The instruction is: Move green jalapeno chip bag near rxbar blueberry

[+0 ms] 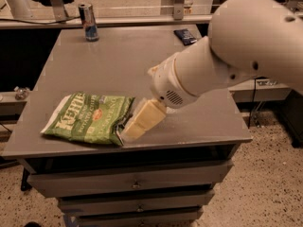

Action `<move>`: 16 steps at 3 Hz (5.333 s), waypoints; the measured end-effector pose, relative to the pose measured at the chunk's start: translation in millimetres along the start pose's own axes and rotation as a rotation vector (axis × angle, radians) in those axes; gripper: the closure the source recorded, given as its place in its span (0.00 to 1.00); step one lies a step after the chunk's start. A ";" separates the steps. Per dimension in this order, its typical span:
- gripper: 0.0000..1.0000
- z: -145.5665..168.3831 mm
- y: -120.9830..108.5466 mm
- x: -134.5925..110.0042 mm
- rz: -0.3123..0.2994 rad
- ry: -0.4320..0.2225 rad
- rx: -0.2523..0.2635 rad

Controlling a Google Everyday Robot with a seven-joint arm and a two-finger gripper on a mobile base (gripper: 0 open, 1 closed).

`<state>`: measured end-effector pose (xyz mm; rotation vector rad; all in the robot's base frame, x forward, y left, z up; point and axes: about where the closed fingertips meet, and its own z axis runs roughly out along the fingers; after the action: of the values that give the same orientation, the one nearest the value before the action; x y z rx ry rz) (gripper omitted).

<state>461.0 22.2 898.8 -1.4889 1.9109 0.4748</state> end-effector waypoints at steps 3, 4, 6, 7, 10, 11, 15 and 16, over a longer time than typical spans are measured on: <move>0.16 82.3 22.8 -19.3 0.057 -0.083 -0.074; 0.39 87.7 22.1 -18.4 0.070 -0.085 -0.075; 0.85 81.6 9.7 -10.0 0.076 -0.069 -0.044; 1.00 60.3 -17.8 -0.3 0.065 -0.045 0.014; 1.00 -45.5 -117.6 50.5 0.031 0.092 0.239; 1.00 -46.4 -116.6 57.3 0.037 0.110 0.251; 1.00 -81.5 -265.9 176.5 0.173 0.283 0.464; 1.00 -86.6 -300.0 190.8 0.193 0.306 0.483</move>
Offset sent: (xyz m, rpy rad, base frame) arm 0.0088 0.0844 -0.0595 0.1322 0.0916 0.0149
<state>697.1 -254.9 862.5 -1.1102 2.2161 -0.1442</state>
